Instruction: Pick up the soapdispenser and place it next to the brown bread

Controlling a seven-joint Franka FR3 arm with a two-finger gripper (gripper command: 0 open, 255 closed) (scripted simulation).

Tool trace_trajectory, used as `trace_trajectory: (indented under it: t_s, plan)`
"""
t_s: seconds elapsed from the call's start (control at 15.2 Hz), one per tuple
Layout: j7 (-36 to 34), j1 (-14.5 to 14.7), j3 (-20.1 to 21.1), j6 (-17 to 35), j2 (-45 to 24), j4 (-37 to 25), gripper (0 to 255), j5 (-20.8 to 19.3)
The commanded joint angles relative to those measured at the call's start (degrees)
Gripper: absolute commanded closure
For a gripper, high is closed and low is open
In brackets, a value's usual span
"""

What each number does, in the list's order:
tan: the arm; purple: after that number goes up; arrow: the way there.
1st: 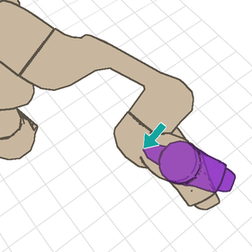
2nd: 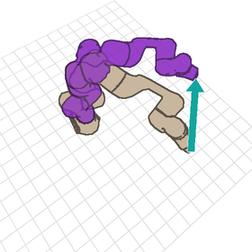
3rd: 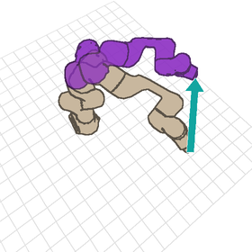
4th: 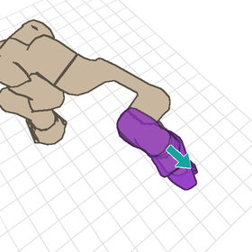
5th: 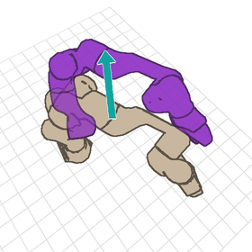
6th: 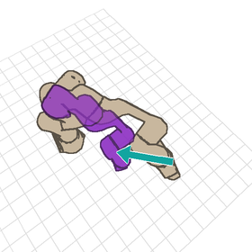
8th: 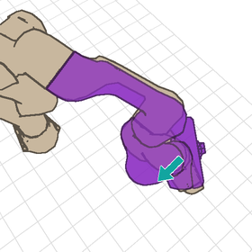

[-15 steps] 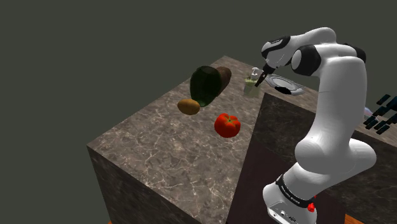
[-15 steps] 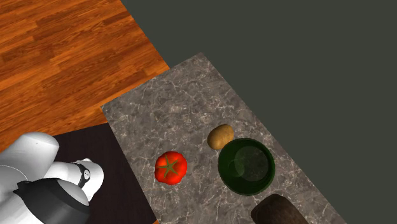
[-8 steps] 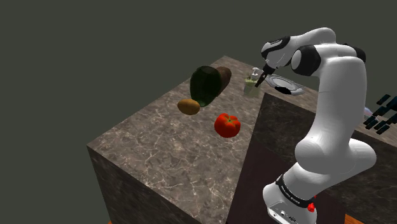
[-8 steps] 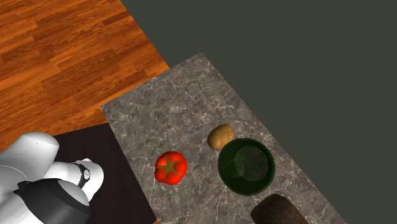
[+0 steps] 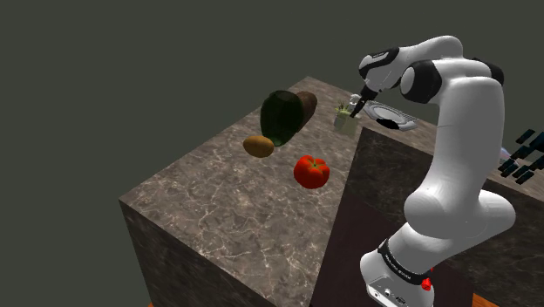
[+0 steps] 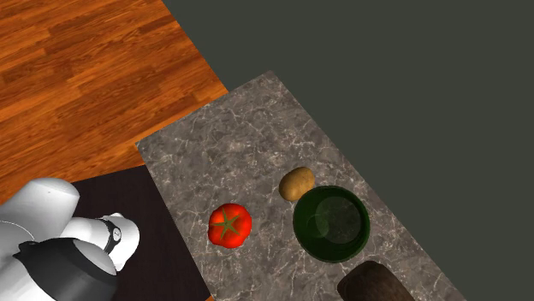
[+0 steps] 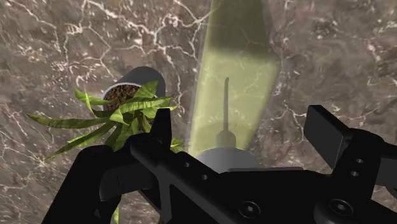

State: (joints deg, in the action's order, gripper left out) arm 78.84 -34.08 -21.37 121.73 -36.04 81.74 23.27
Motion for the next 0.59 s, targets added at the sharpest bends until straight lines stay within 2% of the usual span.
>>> trace_trajectory:
  t_s: [0.0,0.53]
  plan:
    - [-0.2,0.0,-0.5,-2.0,1.8,-0.2,0,-0.7]
    - [-0.3,0.0,-0.8,-3.1,2.6,-0.5,0,-1.0]
